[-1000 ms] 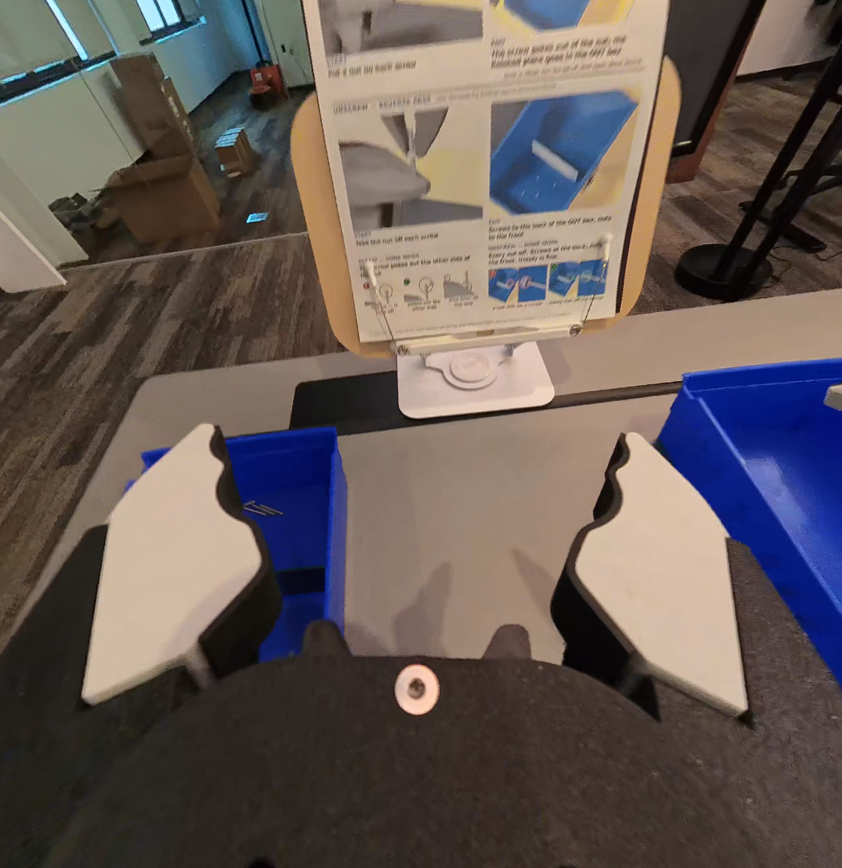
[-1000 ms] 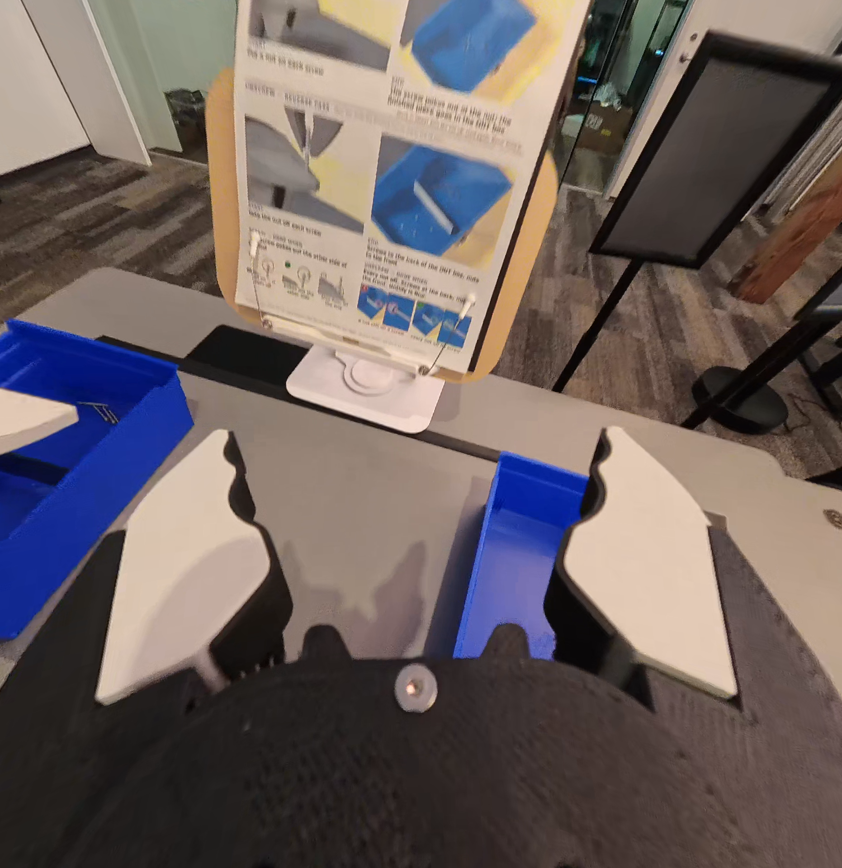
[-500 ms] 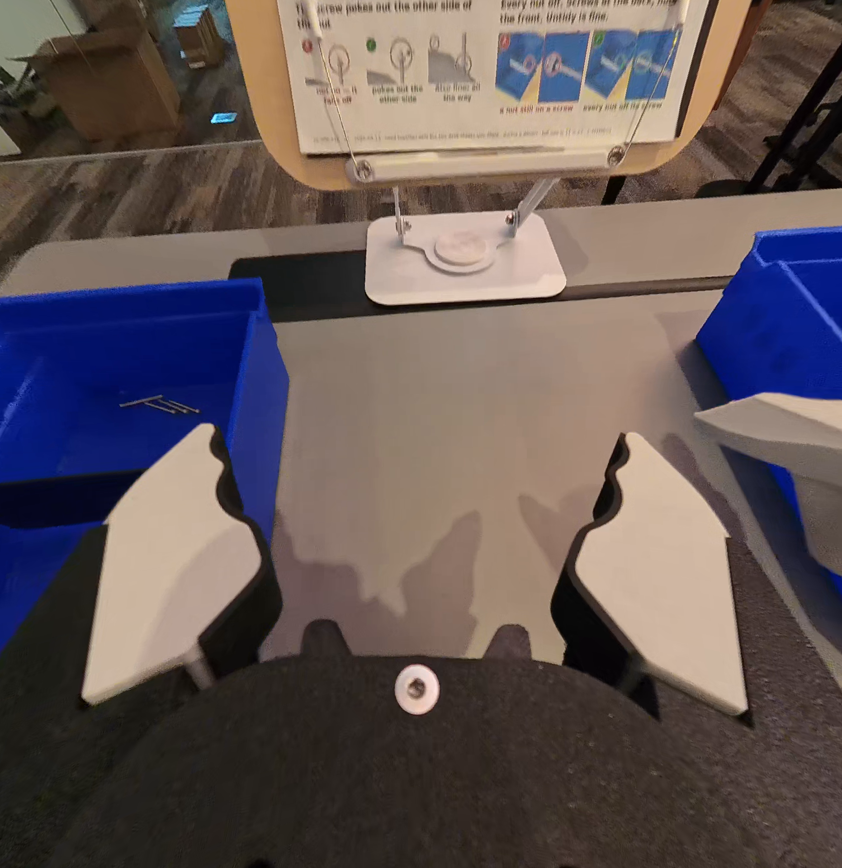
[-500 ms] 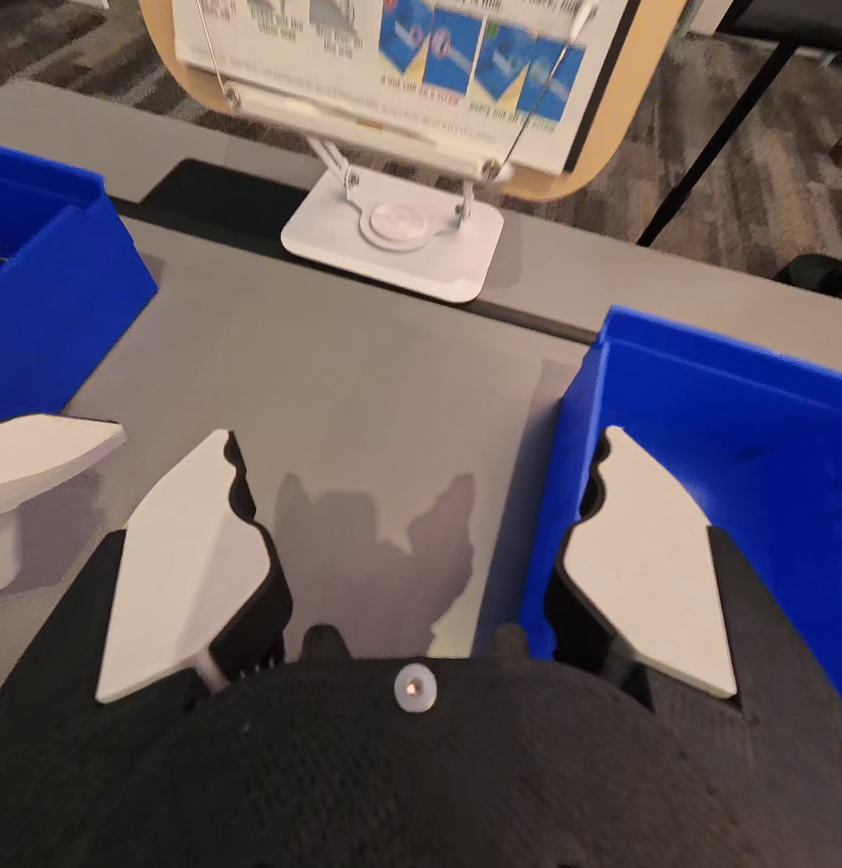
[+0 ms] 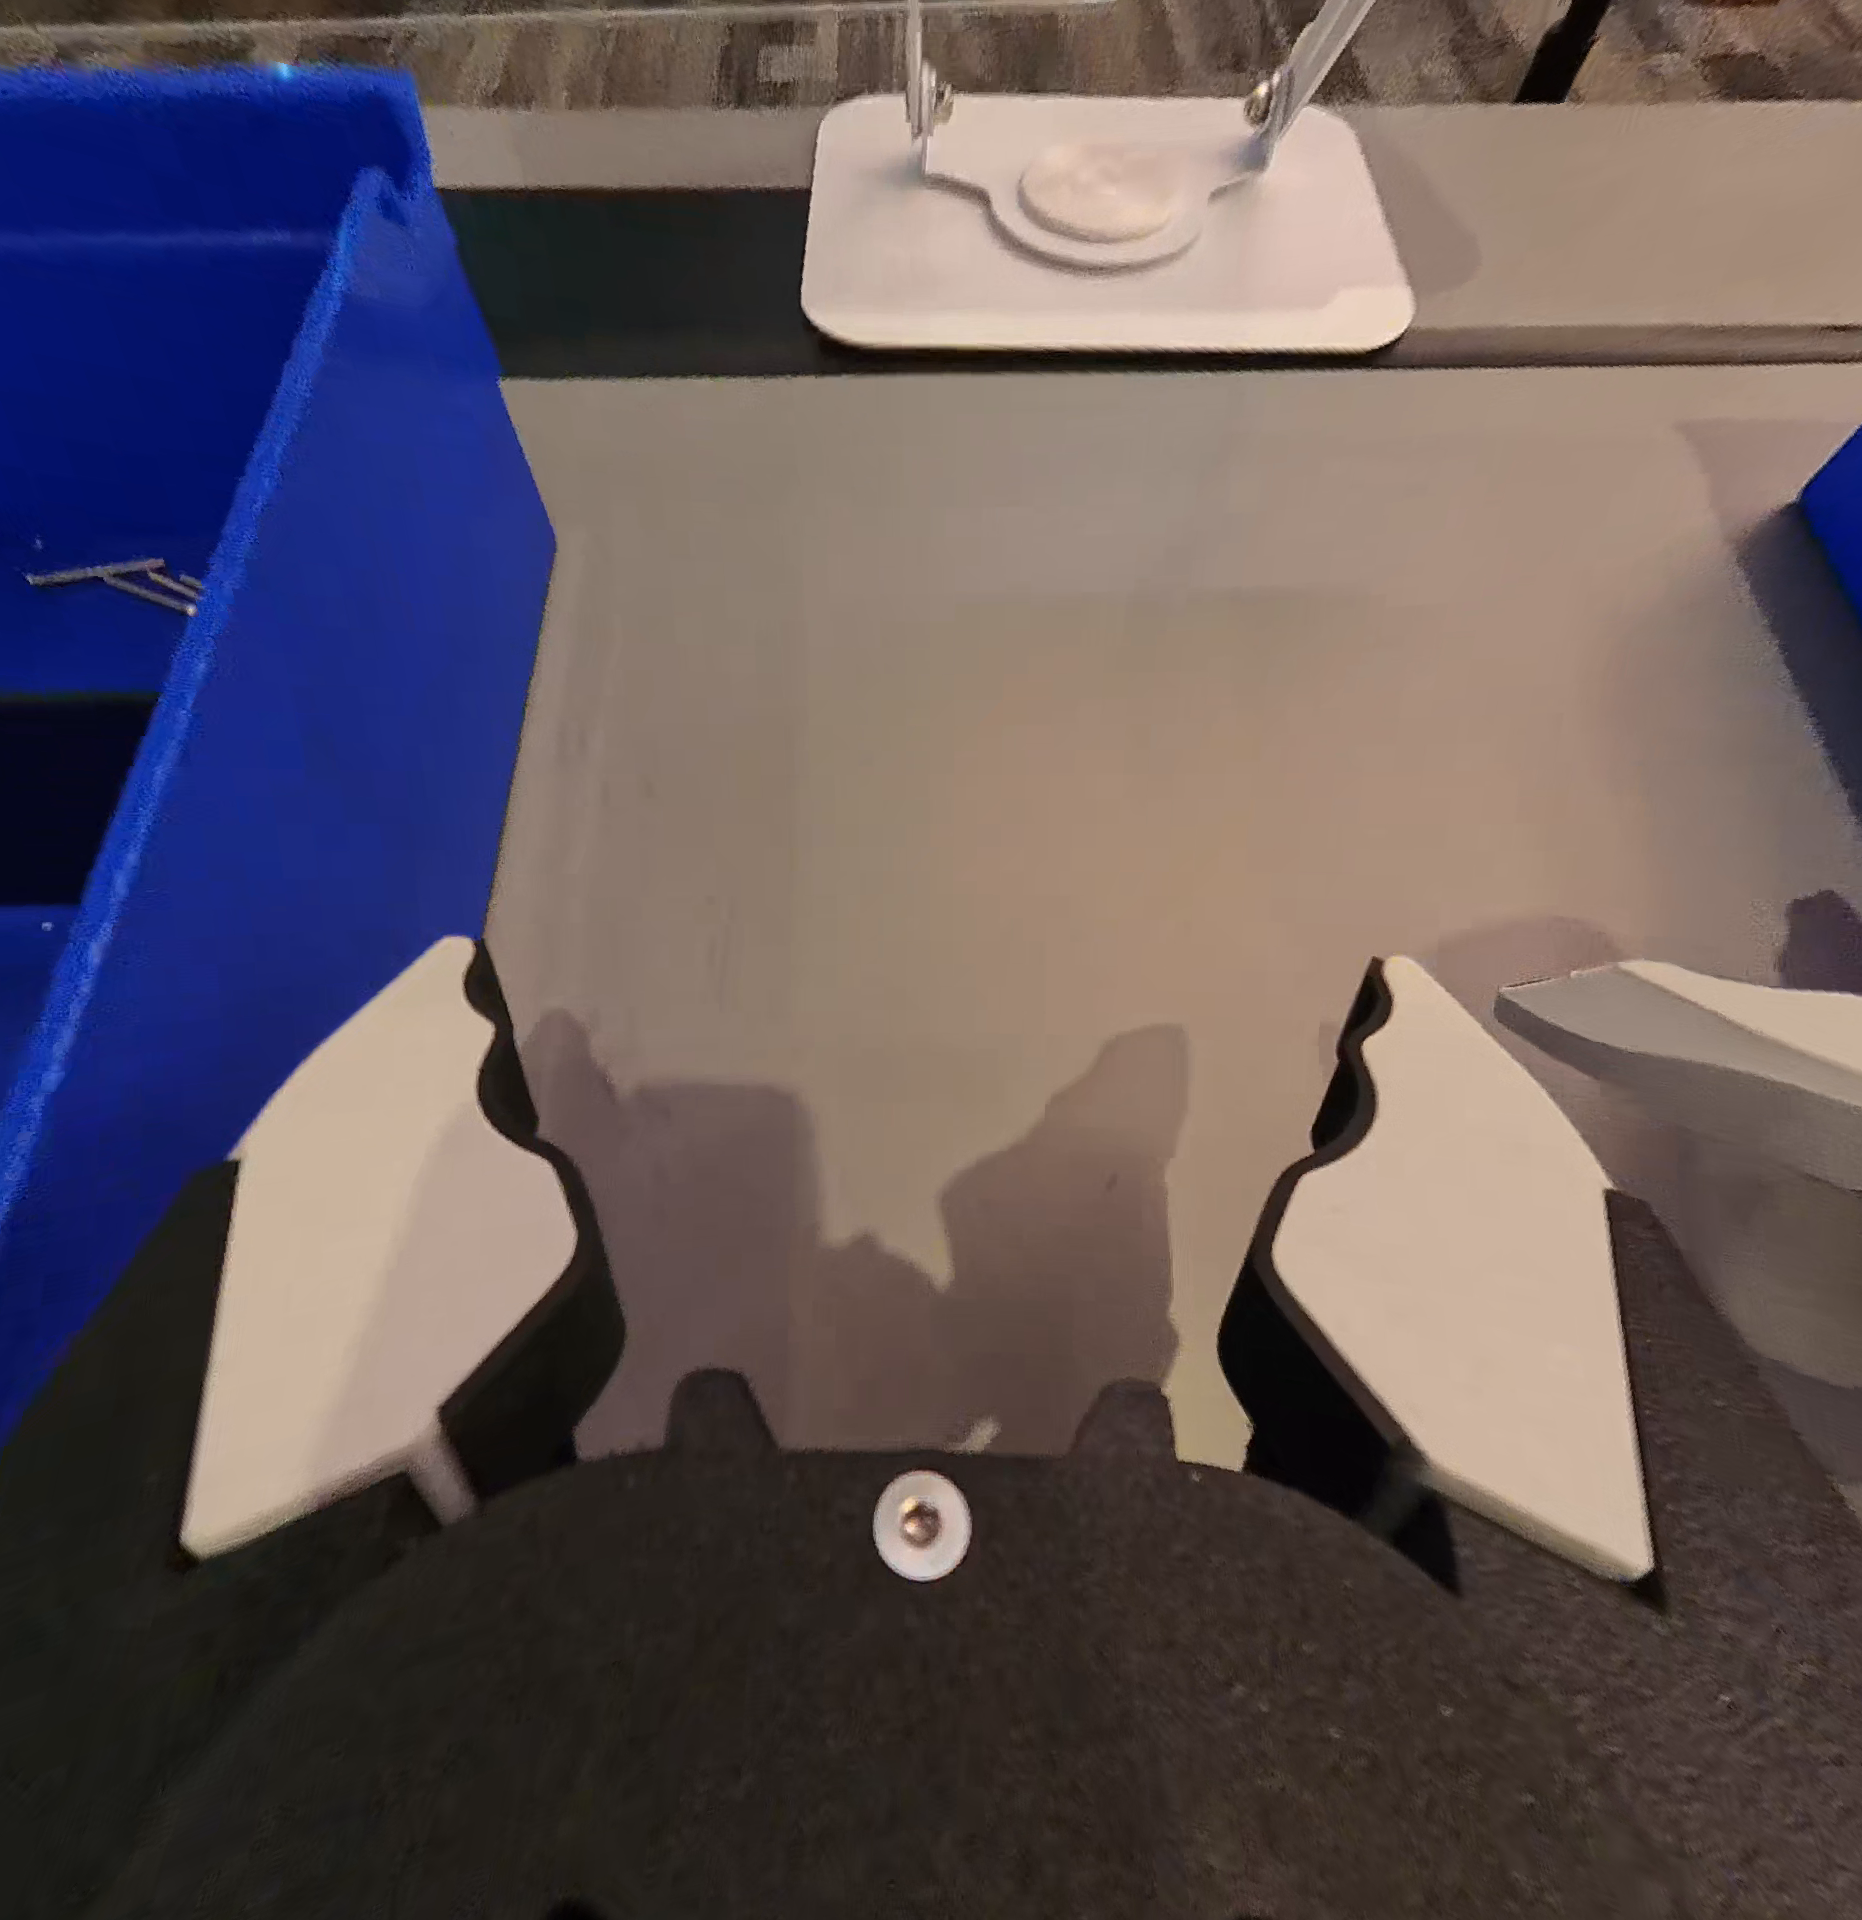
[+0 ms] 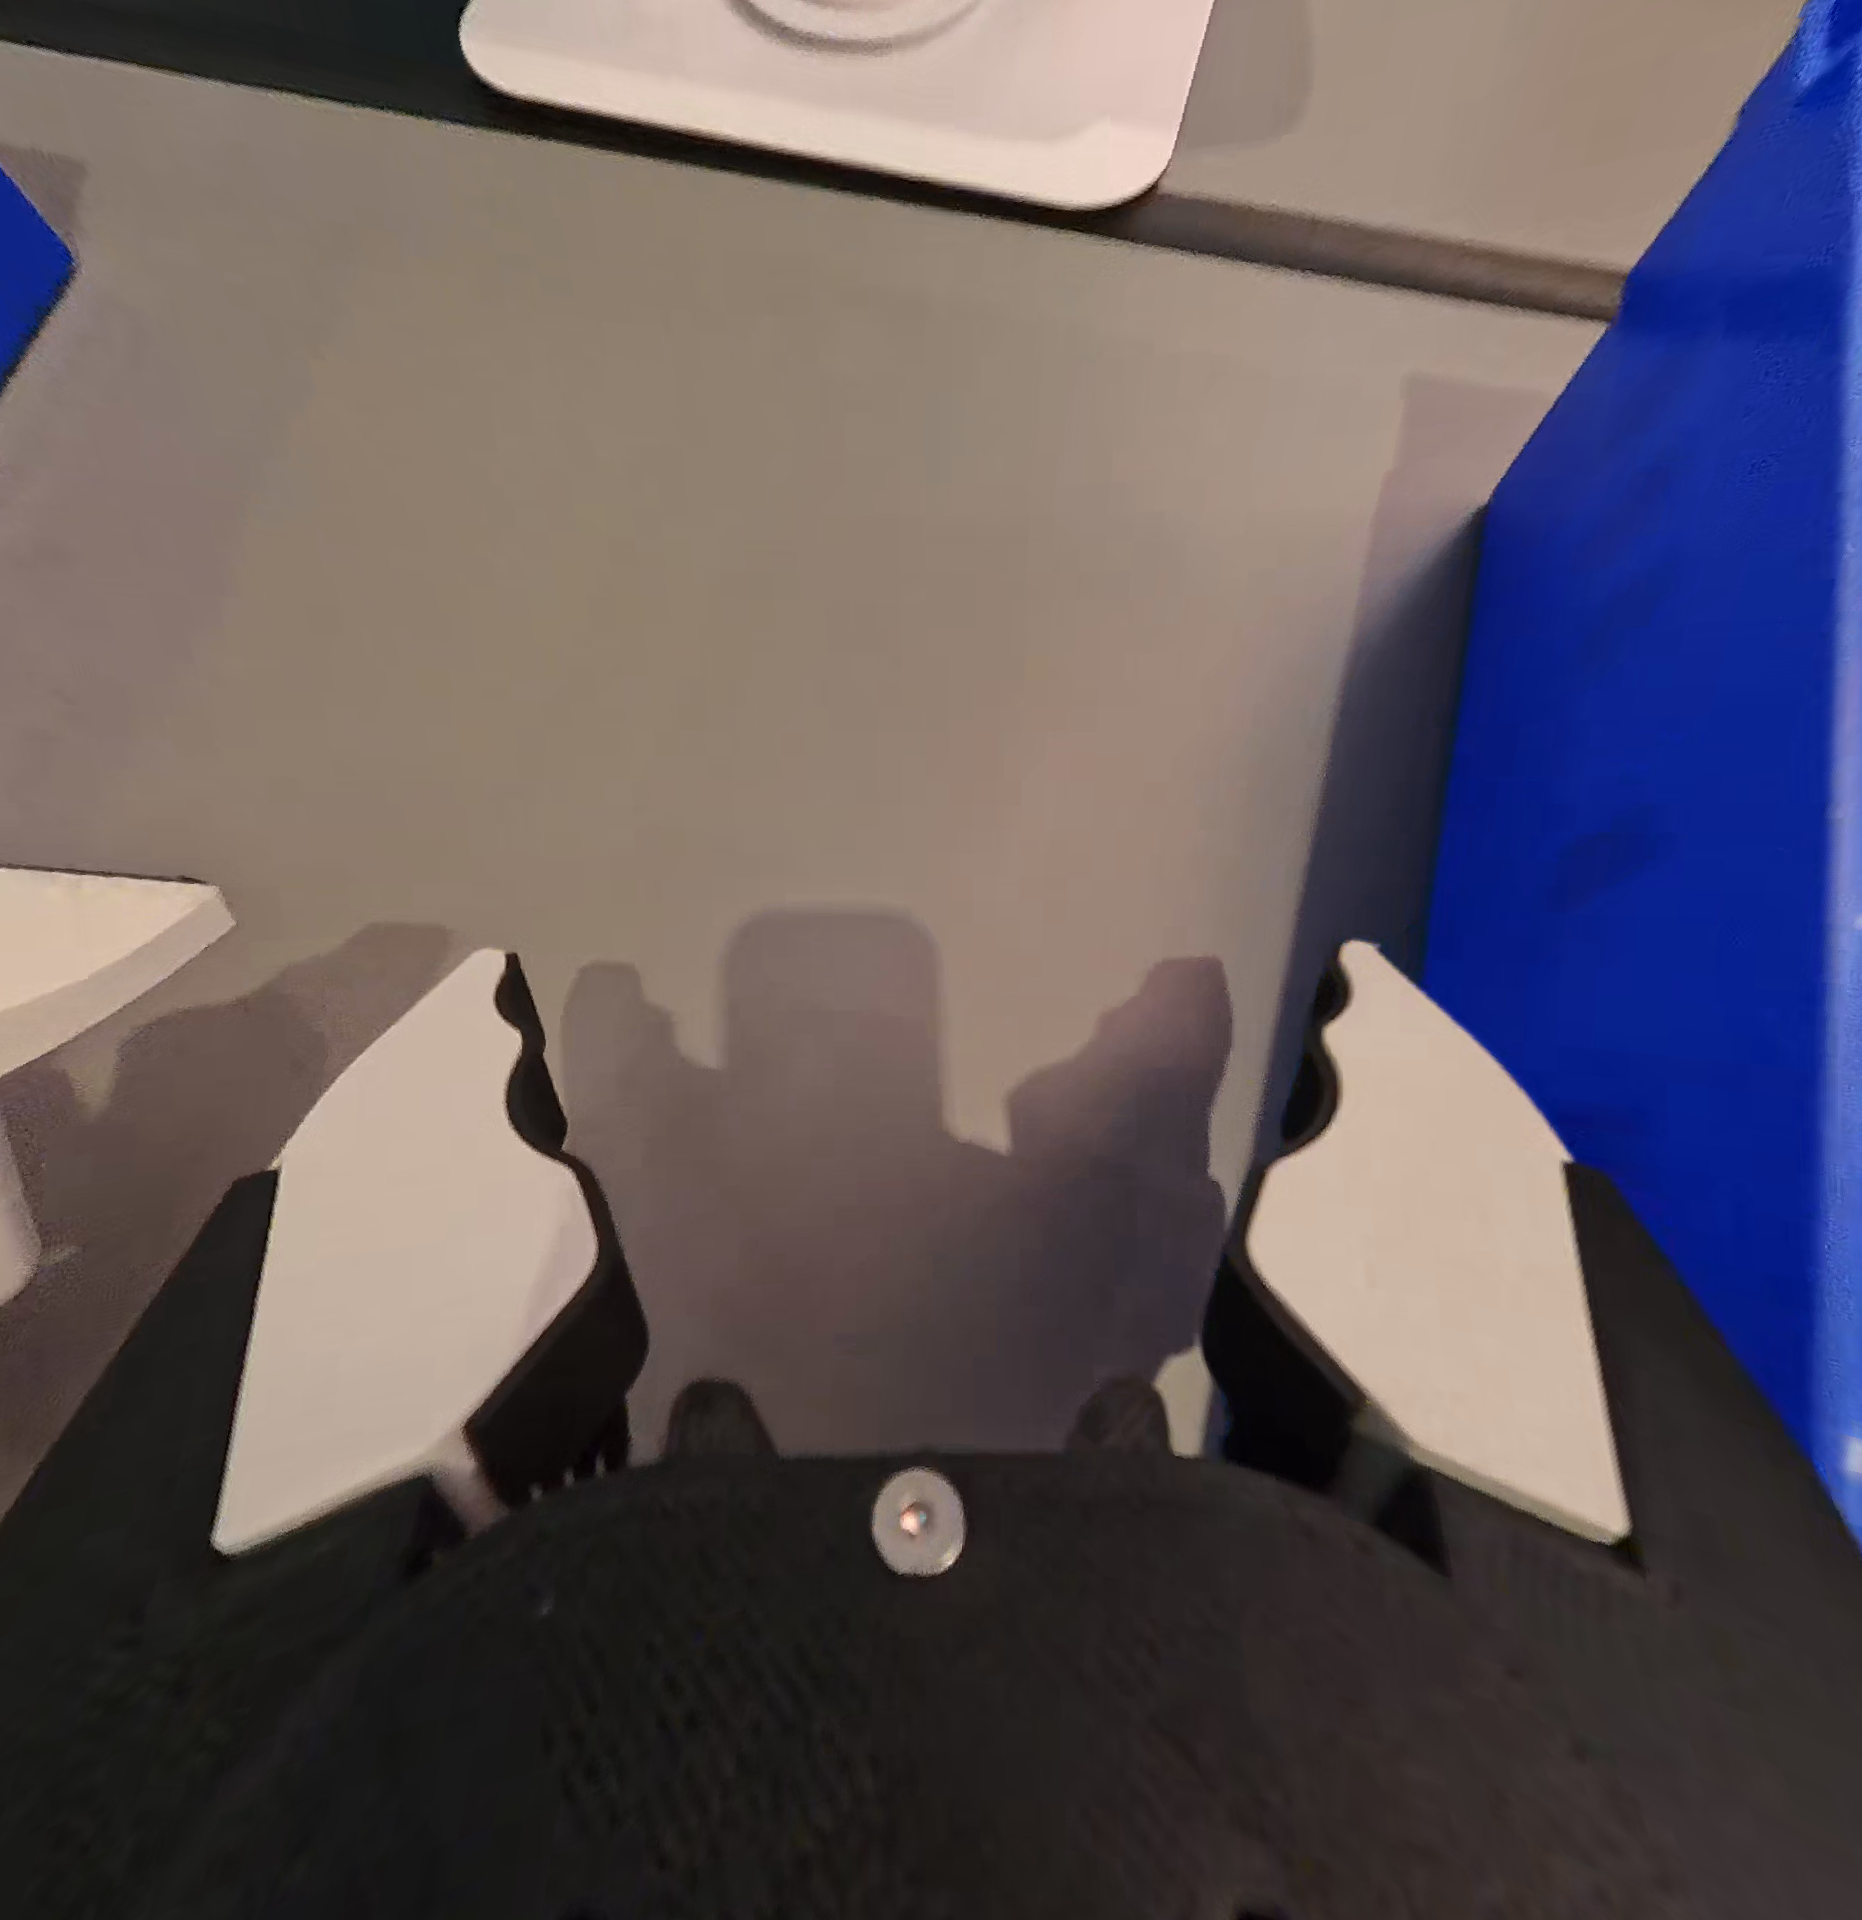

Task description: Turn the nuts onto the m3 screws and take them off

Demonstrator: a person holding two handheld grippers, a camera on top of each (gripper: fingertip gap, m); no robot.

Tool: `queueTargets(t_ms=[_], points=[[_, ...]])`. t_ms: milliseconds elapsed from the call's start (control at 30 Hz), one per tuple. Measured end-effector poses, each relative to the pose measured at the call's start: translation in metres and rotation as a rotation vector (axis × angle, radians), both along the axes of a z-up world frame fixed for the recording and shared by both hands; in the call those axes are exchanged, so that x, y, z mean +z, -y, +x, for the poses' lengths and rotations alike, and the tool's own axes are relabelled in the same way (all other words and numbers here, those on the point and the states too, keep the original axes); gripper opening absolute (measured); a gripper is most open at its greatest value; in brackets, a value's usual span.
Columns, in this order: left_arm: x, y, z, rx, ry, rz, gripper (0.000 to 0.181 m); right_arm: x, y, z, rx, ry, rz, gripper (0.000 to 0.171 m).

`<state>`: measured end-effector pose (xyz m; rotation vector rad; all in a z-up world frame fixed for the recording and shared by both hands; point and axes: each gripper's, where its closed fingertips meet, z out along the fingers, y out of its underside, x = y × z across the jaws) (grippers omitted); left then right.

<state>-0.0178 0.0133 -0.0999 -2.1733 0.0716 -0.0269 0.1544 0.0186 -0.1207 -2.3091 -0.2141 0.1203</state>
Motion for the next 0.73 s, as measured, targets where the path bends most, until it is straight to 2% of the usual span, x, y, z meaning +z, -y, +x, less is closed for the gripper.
queueTargets(t_ms=[367,733], points=[[-0.041,0.003,-0.006,0.025,-0.020,-0.087,0.146,-0.043,0.007,0.010,-0.125,-0.020,-0.077,0.138],[-0.067,0.004,-0.001,0.028,-0.008,-0.237,0.146,-0.045,0.007,0.011,-0.176,0.006,-0.062,0.138]])
